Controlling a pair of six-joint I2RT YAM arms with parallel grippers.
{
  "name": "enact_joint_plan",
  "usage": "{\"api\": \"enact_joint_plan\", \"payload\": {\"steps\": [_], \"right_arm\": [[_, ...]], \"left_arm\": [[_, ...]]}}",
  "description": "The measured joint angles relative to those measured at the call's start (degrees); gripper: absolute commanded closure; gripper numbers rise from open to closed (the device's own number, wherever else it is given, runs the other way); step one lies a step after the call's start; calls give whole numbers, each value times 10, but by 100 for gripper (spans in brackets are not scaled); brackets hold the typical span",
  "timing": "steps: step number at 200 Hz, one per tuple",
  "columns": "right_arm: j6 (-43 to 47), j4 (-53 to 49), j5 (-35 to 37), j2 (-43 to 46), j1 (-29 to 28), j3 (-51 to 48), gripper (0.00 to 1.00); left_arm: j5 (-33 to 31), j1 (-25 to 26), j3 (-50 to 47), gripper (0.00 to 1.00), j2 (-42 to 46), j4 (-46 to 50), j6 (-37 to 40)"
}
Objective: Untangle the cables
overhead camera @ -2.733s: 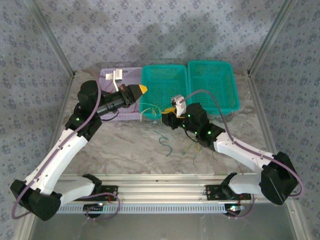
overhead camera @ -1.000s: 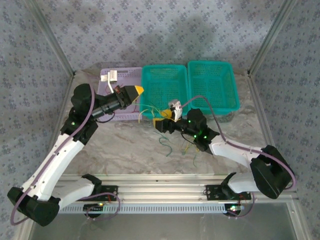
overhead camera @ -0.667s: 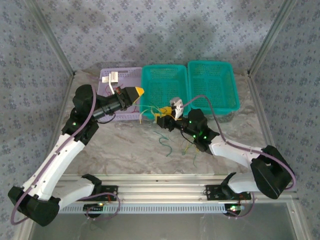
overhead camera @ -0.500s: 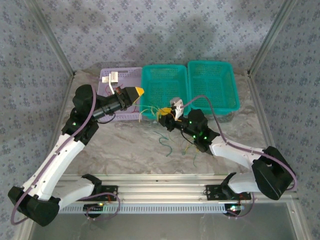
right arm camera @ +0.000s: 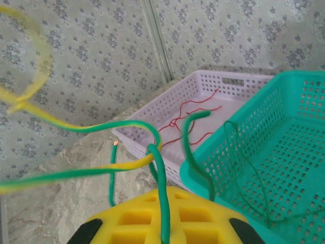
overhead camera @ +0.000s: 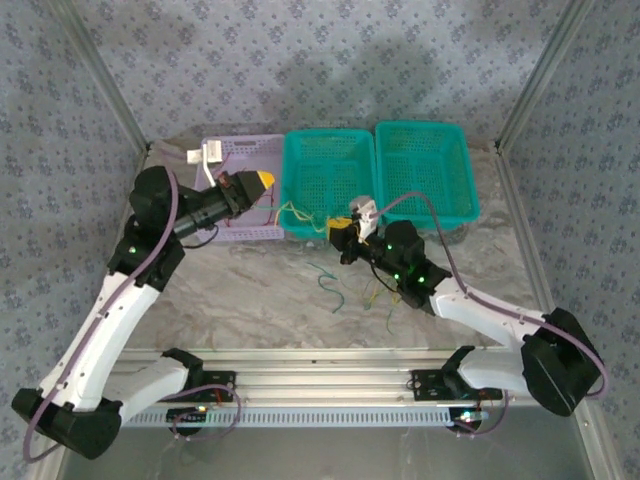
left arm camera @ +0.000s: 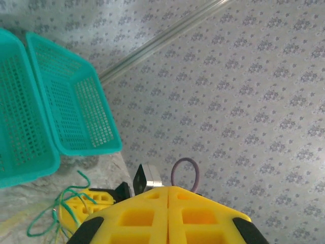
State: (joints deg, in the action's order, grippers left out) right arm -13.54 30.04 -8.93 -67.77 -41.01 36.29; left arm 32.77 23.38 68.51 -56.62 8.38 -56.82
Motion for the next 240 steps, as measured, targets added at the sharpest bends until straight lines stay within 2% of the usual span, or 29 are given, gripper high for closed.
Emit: {"api": "enact_joint_plan", "payload": {"steps": [62, 110, 158, 240], "right_arm": [[5, -85, 10, 108, 55, -50, 100], [5, -147, 21, 166, 83, -73, 100], [0, -154, 21, 162, 106, -71, 100], [-31, -209, 81, 122, 160, -63, 100]], "left_arm": [[-47, -59, 90, 100, 31, 144, 115], [-69, -68, 122, 100, 36, 195, 170], [-139, -70, 176, 100, 42, 260, 238], [-297, -61, 226, 100, 151, 273, 309]]}}
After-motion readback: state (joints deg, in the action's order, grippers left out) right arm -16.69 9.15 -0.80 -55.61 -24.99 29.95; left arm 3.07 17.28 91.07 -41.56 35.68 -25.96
